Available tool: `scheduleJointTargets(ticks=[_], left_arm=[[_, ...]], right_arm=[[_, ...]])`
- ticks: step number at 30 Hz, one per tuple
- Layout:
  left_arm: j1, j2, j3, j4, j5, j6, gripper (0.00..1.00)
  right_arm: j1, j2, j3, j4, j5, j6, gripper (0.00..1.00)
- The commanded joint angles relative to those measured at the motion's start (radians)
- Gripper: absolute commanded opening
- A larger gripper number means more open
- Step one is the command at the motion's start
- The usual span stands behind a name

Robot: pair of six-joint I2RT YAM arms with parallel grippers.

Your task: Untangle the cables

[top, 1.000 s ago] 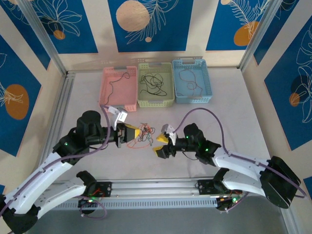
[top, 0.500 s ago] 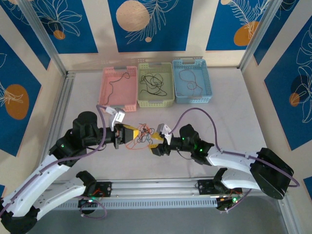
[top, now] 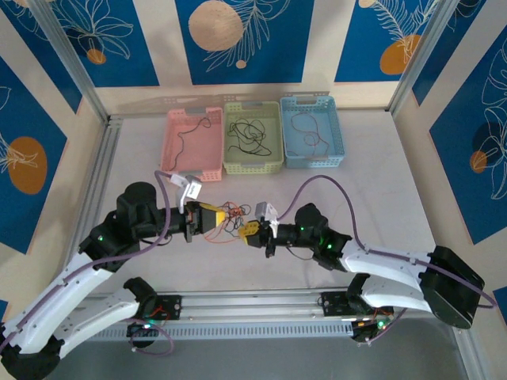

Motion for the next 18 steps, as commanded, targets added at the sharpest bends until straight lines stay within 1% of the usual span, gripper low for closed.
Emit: scheduleJointTargets(ticks=[1,7,10,12,13,15,16,18], left_arm=[[-0.004,-0.013,-0.034,0.051,0.005,-0.027,0.00],[-0.005,0.008,-0.077,0.083,-0.003,-0.056,0.00],[-0.004,0.005,-0.076,0.075,-0.016,-0.053,0.00],[-0.004,-0.011,-0.053,0.041,-0.042,-0.038,0.00],[-0.004,-0.020,-0.039,0.021,-0.057,-0.029,0.00],[-0.003,-0.045,0.007,-0.047,-0.116,-0.005,0.00],[-0.004,-0.058,0.035,-0.088,-0.156,0.007,0.00],[-0.004,-0.102,0.101,-0.182,-0.282,0.030,0.00]], right_arm=[[0.018,-0.035,0.030,0.039,-0.004,0.050,0.00],[0.062,-0.044,0.068,0.009,0.018,0.066,0.00],[0.082,-0.033,0.088,-0.045,0.045,0.029,0.00],[0.078,-0.032,0.091,-0.111,0.096,-0.012,0.00],[0.067,-0.031,0.082,-0.127,0.116,-0.027,0.00],[0.002,-0.020,0.061,-0.192,0.171,-0.064,0.00],[-0.038,-0.012,0.058,-0.236,0.209,-0.068,0.00],[-0.141,0.000,0.047,-0.335,0.253,-0.068,0.00]])
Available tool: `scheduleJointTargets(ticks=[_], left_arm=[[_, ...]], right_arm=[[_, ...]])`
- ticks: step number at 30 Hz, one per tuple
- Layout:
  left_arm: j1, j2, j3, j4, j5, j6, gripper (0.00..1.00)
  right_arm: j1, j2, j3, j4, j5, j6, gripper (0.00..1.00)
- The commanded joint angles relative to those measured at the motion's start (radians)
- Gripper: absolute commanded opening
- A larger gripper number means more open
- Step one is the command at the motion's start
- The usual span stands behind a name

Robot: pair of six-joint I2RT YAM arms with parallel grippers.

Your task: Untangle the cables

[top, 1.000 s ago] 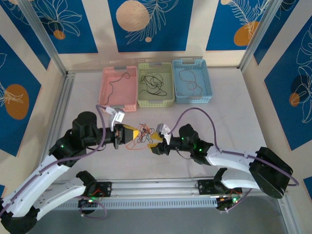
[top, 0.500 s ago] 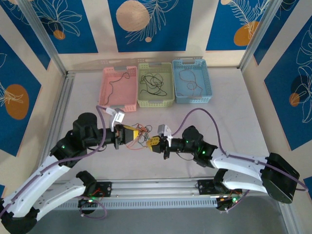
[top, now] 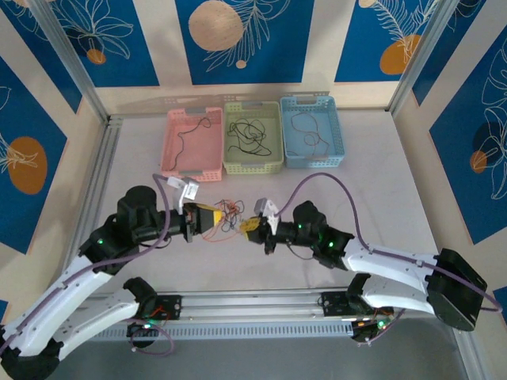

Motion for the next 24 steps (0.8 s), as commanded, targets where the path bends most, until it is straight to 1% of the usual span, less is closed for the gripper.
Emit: scheduleJointTargets(ticks=[1,3,6,9,13,14,18,19,22,24], left_arm=[[-0.004,-0.082,0.136,-0.160,-0.213,0.057,0.00],[-0.004,-0.140,0.189,-0.214,-0.311,0.070,0.00],[-0.004,-0.201,0.254,-0.258,-0.396,0.085,0.00],[-0.005,-0.231,0.310,-0.302,-0.439,0.099,0.00],[-0.004,-0.264,0.352,-0.352,-0.496,0.115,0.00],[-0.003,-0.266,0.353,-0.360,-0.495,0.117,0.00],[-0.003,-0.251,0.317,-0.351,-0.451,0.105,0.00],[-0.004,-0.248,0.303,-0.344,-0.443,0.102,0.00],[-0.004,-0.237,0.262,-0.328,-0.419,0.096,0.00],[-0.004,-0.220,0.241,-0.328,-0.398,0.091,0.00]], right_arm=[[-0.121,0.004,-0.012,-0.167,0.154,-0.043,0.00],[-0.162,-0.045,-0.052,-0.180,0.222,-0.053,0.00],[-0.217,-0.102,-0.082,-0.178,0.303,-0.059,0.00],[-0.263,-0.118,-0.088,-0.170,0.371,-0.018,0.00],[-0.301,-0.162,-0.111,-0.158,0.396,0.020,0.00],[-0.308,-0.183,-0.123,-0.150,0.382,0.023,0.00],[-0.340,-0.261,-0.150,-0.108,0.264,0.073,0.00],[-0.347,-0.272,-0.147,-0.109,0.256,0.085,0.00],[-0.385,-0.288,-0.098,-0.145,0.230,0.110,0.00],[-0.426,-0.280,-0.035,-0.203,0.203,0.144,0.00]])
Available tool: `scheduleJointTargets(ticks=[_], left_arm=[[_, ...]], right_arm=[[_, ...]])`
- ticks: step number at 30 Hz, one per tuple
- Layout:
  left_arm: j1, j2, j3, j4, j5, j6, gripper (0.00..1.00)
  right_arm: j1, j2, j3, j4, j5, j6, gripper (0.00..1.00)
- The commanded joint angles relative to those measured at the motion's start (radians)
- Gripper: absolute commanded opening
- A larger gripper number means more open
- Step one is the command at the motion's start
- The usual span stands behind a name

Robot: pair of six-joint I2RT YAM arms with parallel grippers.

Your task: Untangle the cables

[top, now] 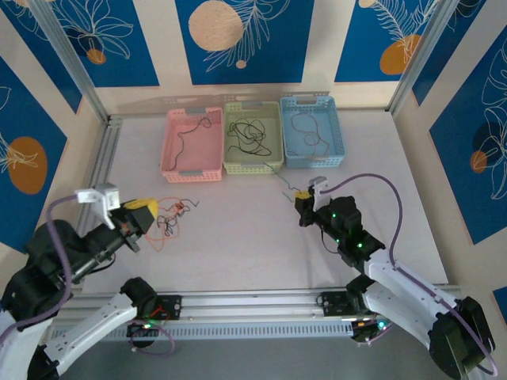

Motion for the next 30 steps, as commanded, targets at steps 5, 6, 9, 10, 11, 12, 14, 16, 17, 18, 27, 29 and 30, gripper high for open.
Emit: scheduleJointTargets(ticks=[5,6,9,10,11,12,14,16,17,18,27,29,30], left_arm=[[-0.004,0.020,-0.072,0.003,0.054,-0.005,0.00],[-0.004,0.018,-0.077,0.003,0.053,-0.005,0.00],[-0.004,0.018,-0.084,0.000,0.052,-0.005,0.00],[-0.004,0.020,-0.085,0.000,0.052,-0.004,0.00],[-0.003,0.021,-0.084,-0.002,0.054,-0.003,0.00],[-0.003,0.024,-0.084,-0.005,0.054,-0.003,0.00],[-0.003,0.020,-0.084,-0.009,0.054,-0.002,0.00],[-0.004,0.010,-0.089,-0.016,0.039,-0.005,0.00],[-0.004,0.000,-0.099,-0.014,0.033,-0.010,0.00],[-0.004,-0.008,-0.108,-0.016,0.030,-0.012,0.00],[-0.005,-0.041,-0.119,-0.078,0.007,-0.007,0.00],[-0.003,-0.045,-0.120,-0.082,0.006,-0.007,0.00],[-0.004,-0.046,-0.121,-0.081,0.007,-0.006,0.00]], right_arm=[[-0.112,0.056,0.218,-0.082,-0.185,0.132,0.00],[-0.114,0.084,0.246,-0.077,-0.211,0.151,0.00],[-0.107,0.226,0.353,-0.058,-0.282,0.248,0.00],[-0.101,0.280,0.399,-0.066,-0.289,0.288,0.00],[-0.091,0.345,0.461,-0.071,-0.308,0.328,0.00],[-0.079,0.417,0.525,-0.071,-0.333,0.362,0.00],[-0.052,0.558,0.646,-0.074,-0.363,0.418,0.00],[-0.028,0.697,0.788,-0.085,-0.372,0.455,0.00],[-0.021,0.777,0.863,-0.104,-0.376,0.483,0.00],[-0.017,0.854,0.943,-0.124,-0.383,0.513,0.00],[0.025,1.367,1.490,-0.189,-0.474,0.726,0.00],[0.039,1.469,1.610,-0.231,-0.496,0.773,0.00],[0.047,1.507,1.655,-0.238,-0.500,0.787,0.00]])
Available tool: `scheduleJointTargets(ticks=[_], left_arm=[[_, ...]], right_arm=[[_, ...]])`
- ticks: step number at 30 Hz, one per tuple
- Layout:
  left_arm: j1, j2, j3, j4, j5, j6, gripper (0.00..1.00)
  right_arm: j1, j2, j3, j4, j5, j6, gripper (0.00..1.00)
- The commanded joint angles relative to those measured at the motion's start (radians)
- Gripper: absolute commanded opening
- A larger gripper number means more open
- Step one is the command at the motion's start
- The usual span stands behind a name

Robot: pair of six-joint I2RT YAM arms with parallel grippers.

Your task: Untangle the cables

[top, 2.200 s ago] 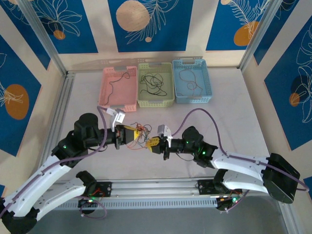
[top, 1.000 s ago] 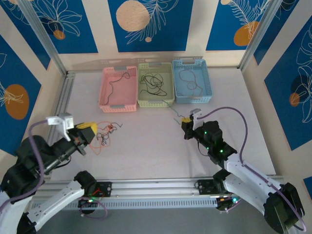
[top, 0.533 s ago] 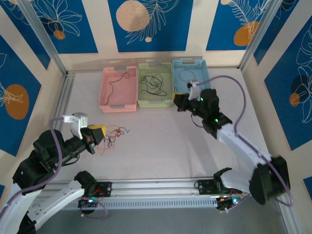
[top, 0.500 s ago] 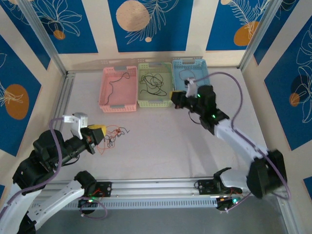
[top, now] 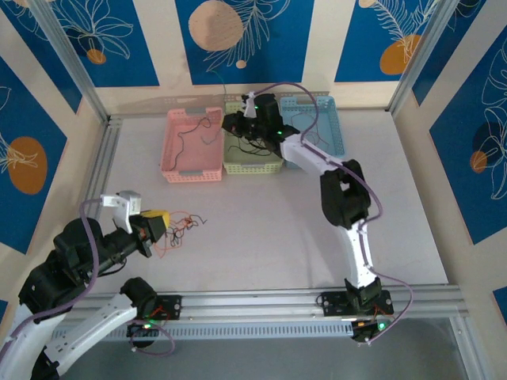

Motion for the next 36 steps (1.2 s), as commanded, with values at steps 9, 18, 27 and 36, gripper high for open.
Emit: scheduleJointTargets(ticks=[9,18,27,36], left_arm=[[-0.004,0.002,-0.011,-0.012,-0.001,0.002,0.00],[-0.004,0.002,-0.030,0.010,0.009,-0.007,0.00],[-0.004,0.032,-0.089,0.127,0.087,-0.022,0.00],[-0.003,0.129,-0.234,0.484,0.360,-0.067,0.00]], right_arm=[[0.067,0.350,0.467,-0.196,-0.045,0.189,0.09],[0.052,0.372,0.606,-0.422,-0.023,0.181,0.49],[0.055,-0.059,0.163,-0.311,-0.030,-0.036,0.46],[0.056,-0.875,-0.810,0.110,0.014,-0.323,0.44]])
